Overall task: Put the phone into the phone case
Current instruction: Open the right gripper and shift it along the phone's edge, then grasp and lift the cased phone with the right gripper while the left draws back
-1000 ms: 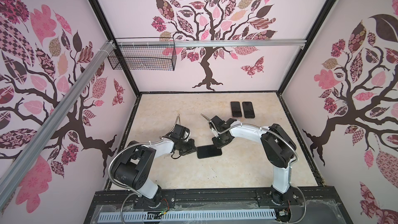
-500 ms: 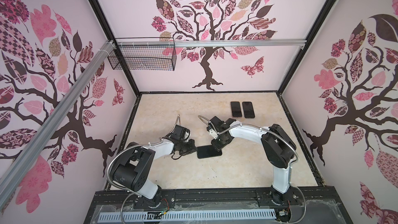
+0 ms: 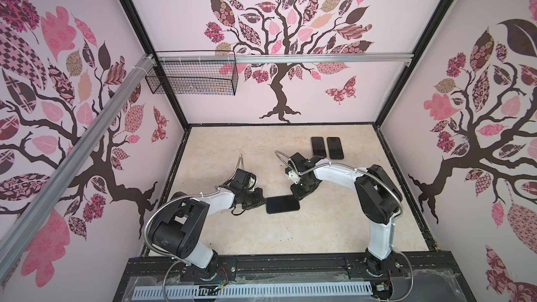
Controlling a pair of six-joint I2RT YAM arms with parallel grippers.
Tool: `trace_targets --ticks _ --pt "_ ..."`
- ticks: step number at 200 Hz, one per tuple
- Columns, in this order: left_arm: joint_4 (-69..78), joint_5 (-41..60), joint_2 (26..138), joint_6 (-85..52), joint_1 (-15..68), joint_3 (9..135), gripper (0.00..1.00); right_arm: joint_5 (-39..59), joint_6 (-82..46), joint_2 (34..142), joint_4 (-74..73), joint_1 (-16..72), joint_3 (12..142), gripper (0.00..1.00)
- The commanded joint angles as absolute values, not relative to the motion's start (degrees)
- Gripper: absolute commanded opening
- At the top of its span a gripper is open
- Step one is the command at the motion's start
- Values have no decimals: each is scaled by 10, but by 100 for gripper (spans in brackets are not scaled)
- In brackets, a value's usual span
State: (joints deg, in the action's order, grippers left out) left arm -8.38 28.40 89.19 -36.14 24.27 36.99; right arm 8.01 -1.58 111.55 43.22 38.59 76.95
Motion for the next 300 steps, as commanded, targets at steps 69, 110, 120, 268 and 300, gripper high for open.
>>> trace_targets --ticks 69,110,120,268,300 --pt "-71 280 913 -352 248 357 5 106 -27 1128 428 374 776 35" --pt "-72 281 916 -351 248 359 5 115 -27 1156 431 374 774 29" --pt "-72 281 916 -351 248 359 5 119 -27 1159 430 374 773 28" --pt "-87 264 888 -360 240 355 5 61 44 1134 446 402 774 46" --pt "-106 248 836 -373 221 346 19 45 141 1047 402 402 765 61"
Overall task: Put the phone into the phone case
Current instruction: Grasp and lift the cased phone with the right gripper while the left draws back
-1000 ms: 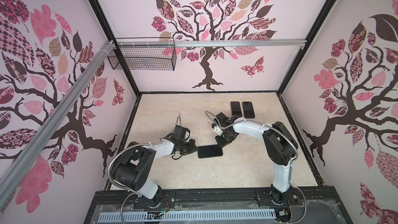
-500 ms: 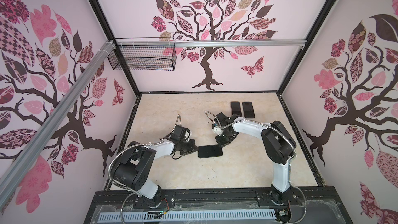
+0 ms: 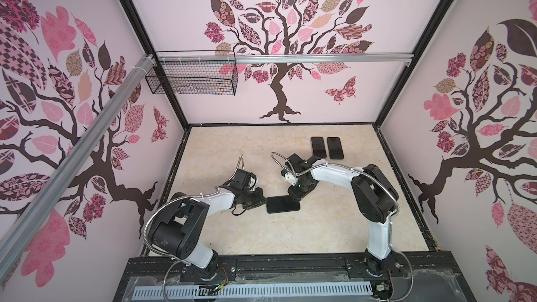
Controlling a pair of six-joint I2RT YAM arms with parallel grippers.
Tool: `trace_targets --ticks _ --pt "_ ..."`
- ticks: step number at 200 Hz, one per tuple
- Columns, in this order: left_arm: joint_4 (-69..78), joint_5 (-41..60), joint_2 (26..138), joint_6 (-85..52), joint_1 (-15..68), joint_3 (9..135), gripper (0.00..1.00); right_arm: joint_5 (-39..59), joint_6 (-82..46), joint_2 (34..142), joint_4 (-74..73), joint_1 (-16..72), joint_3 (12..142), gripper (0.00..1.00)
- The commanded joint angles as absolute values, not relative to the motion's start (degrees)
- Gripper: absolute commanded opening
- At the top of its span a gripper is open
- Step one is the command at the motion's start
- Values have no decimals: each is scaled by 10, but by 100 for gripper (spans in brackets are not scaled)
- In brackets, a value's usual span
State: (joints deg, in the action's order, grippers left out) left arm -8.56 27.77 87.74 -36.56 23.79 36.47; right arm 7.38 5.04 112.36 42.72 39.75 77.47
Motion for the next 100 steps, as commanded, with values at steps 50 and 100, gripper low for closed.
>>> trace_targets --ticks 50,100 --pt "-164 176 724 -392 191 332 60 134 297 983 360 403 753 73" --pt "-268 35 578 -426 177 327 86 114 365 1009 357 440 745 100"
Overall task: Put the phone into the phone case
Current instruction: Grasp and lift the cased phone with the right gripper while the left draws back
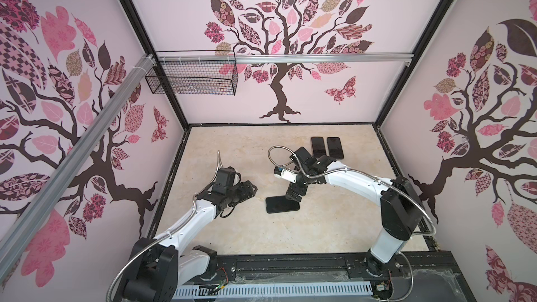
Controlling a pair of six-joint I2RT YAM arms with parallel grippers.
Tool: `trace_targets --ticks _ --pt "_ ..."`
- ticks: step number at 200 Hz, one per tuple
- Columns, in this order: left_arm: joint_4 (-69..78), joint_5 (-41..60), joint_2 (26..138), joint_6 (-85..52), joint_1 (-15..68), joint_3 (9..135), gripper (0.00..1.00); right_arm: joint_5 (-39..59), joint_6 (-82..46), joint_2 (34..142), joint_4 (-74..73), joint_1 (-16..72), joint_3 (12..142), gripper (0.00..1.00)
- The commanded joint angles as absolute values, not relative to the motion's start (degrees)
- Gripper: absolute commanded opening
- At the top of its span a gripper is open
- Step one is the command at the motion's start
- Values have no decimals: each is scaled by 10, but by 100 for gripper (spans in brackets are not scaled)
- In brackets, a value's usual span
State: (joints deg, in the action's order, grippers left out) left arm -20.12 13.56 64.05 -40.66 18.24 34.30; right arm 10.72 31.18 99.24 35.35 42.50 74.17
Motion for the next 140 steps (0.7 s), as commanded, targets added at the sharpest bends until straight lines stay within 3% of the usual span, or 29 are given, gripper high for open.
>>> trace_targets --ticks 1,20,69,140 --pt "-271 32 575 -427 177 326 86 114 365 1010 358 440 746 100" --pt "-305 -26 513 -451 174 318 98 113 386 1032 374 452 754 100" --pt "-382 -110 405 -494 171 308 98 116 435 1079 399 466 767 100" --pt "-413 -127 383 -505 171 304 98 104 449 1136 427 475 799 98"
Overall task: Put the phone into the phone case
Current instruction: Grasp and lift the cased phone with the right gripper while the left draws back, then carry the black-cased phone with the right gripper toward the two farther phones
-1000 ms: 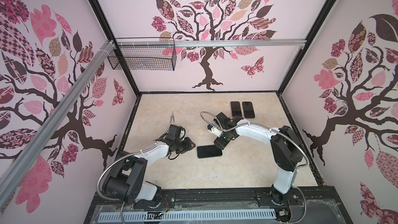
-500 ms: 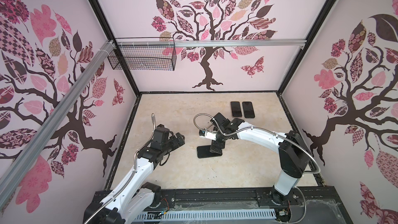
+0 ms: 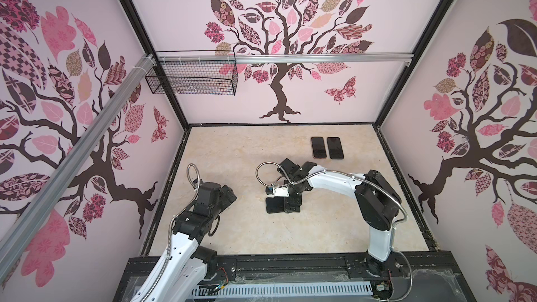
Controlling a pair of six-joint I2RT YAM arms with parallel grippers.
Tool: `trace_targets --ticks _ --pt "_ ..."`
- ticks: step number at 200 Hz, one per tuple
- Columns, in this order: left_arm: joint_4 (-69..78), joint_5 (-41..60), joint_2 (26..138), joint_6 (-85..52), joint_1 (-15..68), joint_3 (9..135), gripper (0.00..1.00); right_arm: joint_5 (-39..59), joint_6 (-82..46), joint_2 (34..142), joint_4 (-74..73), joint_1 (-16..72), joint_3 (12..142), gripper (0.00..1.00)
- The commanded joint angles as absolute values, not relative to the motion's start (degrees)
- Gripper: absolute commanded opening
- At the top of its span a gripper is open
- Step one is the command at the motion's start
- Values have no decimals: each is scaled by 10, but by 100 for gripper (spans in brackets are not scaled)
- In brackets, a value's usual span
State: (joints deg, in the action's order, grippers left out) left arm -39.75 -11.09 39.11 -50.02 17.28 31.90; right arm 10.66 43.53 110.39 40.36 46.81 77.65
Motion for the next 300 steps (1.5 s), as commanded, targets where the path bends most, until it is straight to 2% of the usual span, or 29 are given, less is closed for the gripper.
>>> trace_targets --ticks 1,99,147,169,202,247,271,300 --pt "-413 -127 383 -505 171 304 98 104 449 1137 427 475 799 98" --pt "-426 -142 341 -491 171 308 98 34 445 1171 401 487 788 96" --pt "-431 -145 341 -490 171 314 98 32 440 1194 416 490 796 90" --pt "-432 -145 340 -488 171 315 98 33 427 1199 417 491 798 82" --pt "-435 -142 337 -488 171 316 98 39 388 1199 415 490 804 55" --pt "-432 -126 337 -479 170 322 98 49 325 1172 383 490 790 40" --pt "-416 -101 338 -461 171 324 98 70 277 1154 372 486 790 28" --pt "-402 -74 342 -445 171 327 98 161 224 1114 356 465 778 27"
